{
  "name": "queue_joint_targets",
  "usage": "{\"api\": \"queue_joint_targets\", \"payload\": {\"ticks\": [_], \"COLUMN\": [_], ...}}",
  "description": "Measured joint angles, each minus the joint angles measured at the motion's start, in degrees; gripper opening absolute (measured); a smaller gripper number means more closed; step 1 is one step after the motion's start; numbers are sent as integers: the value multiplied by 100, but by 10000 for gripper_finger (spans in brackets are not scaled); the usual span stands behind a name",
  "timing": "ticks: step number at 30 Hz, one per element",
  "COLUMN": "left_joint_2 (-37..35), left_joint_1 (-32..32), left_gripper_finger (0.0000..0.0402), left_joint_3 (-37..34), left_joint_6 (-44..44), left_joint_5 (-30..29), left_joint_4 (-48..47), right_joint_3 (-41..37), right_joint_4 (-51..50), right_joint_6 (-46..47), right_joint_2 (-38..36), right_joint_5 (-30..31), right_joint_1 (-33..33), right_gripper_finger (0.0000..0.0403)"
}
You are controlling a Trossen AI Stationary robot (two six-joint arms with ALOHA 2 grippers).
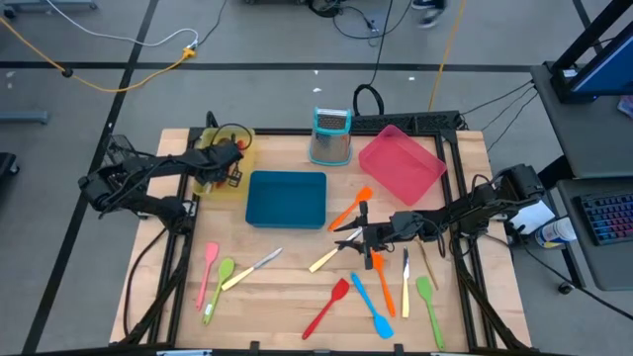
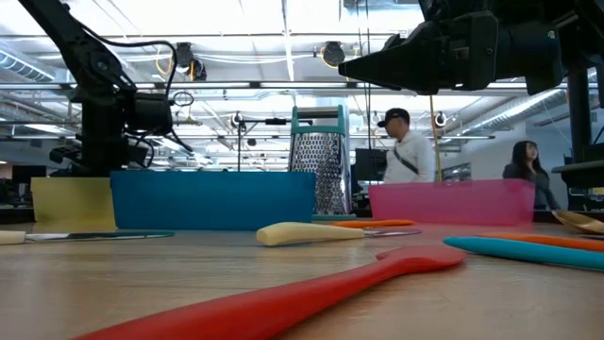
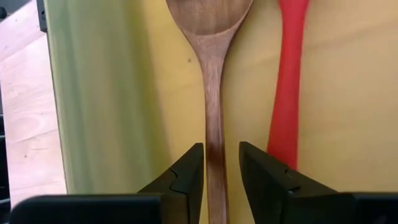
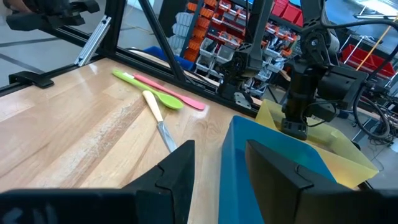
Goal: Pick & Place Kitchen Items
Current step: Put the green serving spoon into the yellow bin
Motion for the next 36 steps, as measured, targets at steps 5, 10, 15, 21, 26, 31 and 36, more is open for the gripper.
{"api": "queue_joint_targets", "payload": {"ticks": [5, 10, 15, 21, 26, 31, 36], "left_joint_2": [0, -2, -2, -4, -4, -4, -4], "left_joint_1": [-119, -377, -840, -1608, -2361, -3205, -4173], "left_gripper_finger": [108, 108, 108, 108, 108, 108, 108], "left_joint_3": [316, 977, 1589, 2146, 2385, 2398, 2398], "left_joint_6": [-90, -195, -290, -622, -996, -1630, -2400], "left_joint_5": [-2, -2, -5, -7, 45, 471, 1107], "left_joint_4": [-514, -1365, -2023, -2676, -3229, -3800, -3955], "right_joint_3": [0, 0, 0, -2, 0, 0, -2], "right_joint_4": [1, -1, -2, -2, -4, -4, -4], "right_joint_6": [-76, -68, 134, 234, 269, 269, 269], "right_joint_2": [0, 0, 0, 0, 0, 0, 0], "right_joint_5": [0, 0, 0, 0, 0, 0, 0], "right_joint_1": [0, 0, 0, 0, 1, 4, 4], "right_gripper_finger": [136, 135, 136, 135, 135, 135, 134]}}
